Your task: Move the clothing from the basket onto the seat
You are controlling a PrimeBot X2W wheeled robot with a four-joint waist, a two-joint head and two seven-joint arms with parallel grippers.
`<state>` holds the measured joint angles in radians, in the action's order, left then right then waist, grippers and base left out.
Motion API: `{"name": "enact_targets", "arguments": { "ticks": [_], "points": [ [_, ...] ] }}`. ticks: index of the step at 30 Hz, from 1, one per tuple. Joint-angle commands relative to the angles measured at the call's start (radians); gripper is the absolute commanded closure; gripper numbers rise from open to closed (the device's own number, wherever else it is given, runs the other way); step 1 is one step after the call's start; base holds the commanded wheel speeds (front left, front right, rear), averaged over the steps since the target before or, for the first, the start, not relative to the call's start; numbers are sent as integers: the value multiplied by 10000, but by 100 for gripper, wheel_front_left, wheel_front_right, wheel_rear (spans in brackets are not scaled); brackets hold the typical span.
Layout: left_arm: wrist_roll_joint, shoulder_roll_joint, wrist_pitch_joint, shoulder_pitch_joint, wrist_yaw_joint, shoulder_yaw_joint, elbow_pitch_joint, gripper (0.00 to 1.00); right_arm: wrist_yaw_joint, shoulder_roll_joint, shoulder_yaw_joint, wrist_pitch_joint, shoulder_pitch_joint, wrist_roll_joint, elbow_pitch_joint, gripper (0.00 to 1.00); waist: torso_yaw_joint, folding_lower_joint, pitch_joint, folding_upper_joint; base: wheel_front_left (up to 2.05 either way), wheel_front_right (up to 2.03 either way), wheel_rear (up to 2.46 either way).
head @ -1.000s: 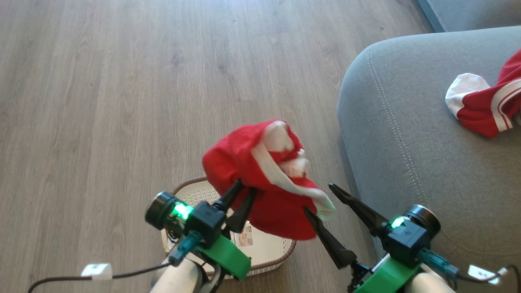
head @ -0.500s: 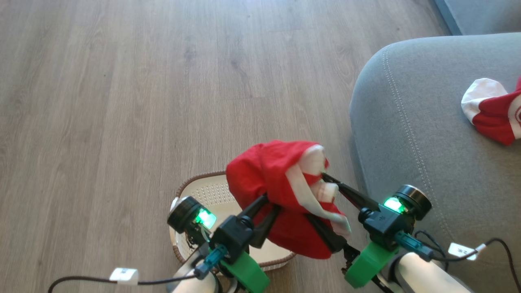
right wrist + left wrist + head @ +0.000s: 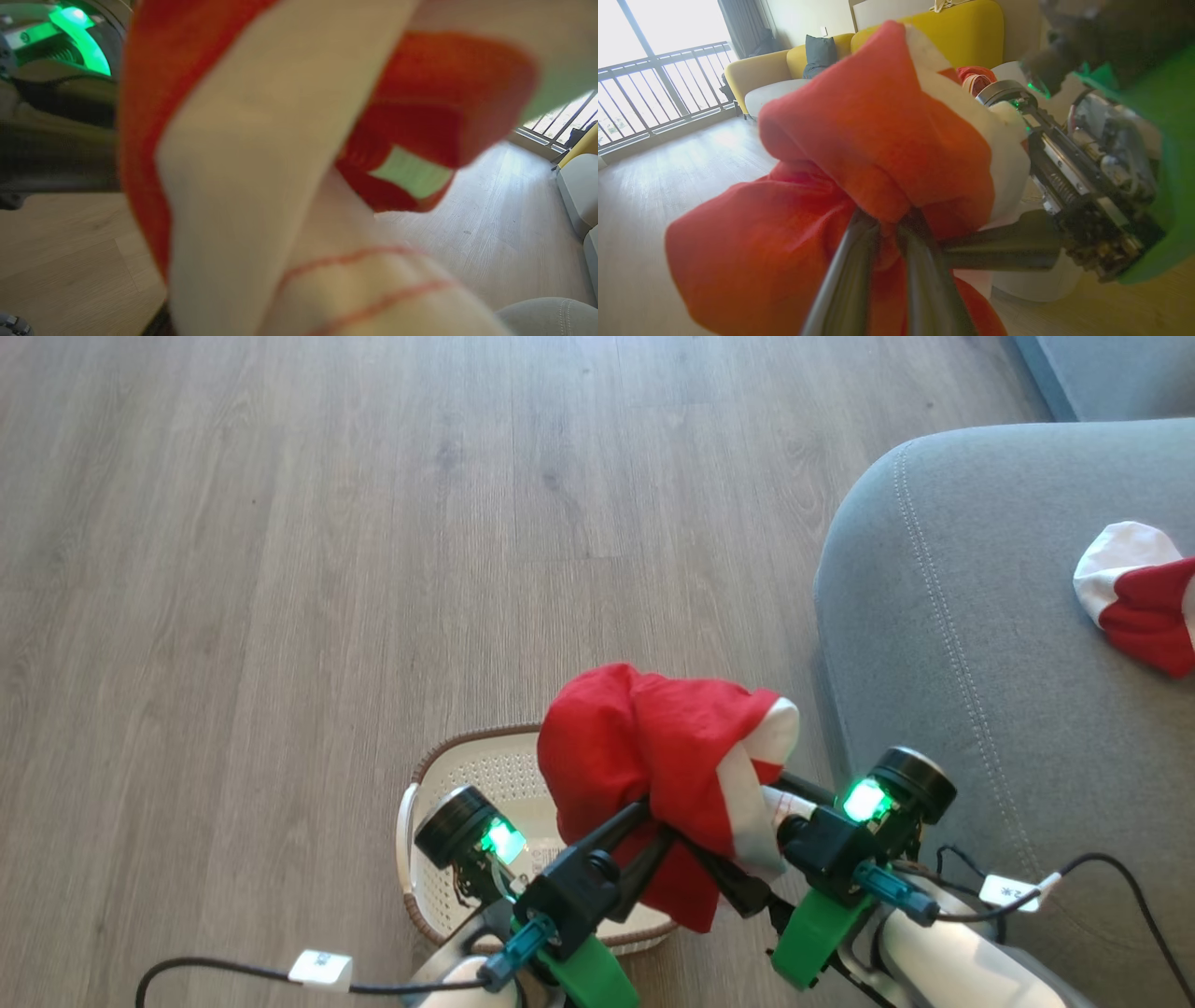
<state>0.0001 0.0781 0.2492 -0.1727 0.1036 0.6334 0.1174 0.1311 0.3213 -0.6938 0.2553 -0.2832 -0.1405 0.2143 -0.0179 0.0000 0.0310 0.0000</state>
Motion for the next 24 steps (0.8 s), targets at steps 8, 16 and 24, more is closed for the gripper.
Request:
{"name": "enact_targets", "arguments": {
  "ticks": [8,16,24],
  "points": [
    [-93,-43,126,-535,41,-117,-418,100,-4,-312,232,65,-324,-283,-108,100,83,0,19,0,0,0,0],
    [-174,-68,126,-474,-28,-174,-396,100,-4,-740,1231,65,106,-188,-464,100,141,0,-12,0,0,0,0],
    [-111,-84,126,-441,-289,-316,-478,0,-4,-1035,1767,65,451,-169,-768,100,144,0,-13,0,0,0,0]
  ]
}}
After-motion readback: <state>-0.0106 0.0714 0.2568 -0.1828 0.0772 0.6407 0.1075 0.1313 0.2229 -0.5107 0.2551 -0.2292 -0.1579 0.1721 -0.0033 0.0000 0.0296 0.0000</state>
